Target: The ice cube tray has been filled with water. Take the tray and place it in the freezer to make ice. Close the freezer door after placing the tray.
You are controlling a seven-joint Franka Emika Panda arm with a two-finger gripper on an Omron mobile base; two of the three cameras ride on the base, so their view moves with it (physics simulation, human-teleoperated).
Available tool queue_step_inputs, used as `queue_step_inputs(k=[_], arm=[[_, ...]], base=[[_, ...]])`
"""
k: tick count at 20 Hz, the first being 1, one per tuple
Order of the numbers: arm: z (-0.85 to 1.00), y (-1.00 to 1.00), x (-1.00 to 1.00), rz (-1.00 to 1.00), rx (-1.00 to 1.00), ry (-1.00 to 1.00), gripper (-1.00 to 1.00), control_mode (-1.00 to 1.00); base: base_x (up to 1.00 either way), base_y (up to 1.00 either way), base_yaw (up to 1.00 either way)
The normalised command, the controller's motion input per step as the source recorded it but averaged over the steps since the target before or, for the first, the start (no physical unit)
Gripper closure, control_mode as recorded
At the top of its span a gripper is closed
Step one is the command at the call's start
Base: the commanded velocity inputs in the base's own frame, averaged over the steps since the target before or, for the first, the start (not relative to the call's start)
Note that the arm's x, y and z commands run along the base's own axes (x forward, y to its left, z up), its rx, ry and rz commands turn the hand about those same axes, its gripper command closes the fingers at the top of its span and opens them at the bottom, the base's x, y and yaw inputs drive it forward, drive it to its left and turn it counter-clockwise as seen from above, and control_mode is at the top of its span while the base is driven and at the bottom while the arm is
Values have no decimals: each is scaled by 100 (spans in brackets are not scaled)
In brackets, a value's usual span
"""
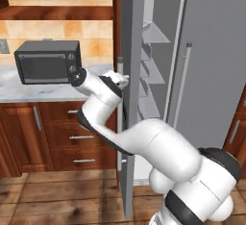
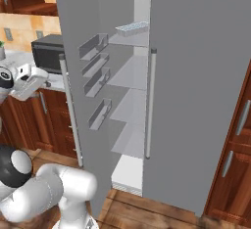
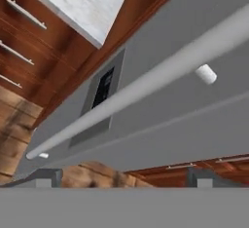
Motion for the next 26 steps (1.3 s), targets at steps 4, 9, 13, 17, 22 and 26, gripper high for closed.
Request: queue_step_inputs(k=[4,9,13,17,22,26], arm=[[-26,52,91,0,-23,14,-100,-100],[-38,13,87,0,-18,19,-100,-100],[-51,0,81,0,-21,13,-100,-100],[-50,1,87,-1,-31,3,-100,-100],[-35,-42,32,-23,-33,2,-100,-100],[-30,-93,0,-37,-30,1,-100,-100]], base=[[0,0,0],[0,0,0],[0,0,0],[0,0,0],[0,0,0],[0,0,0]])
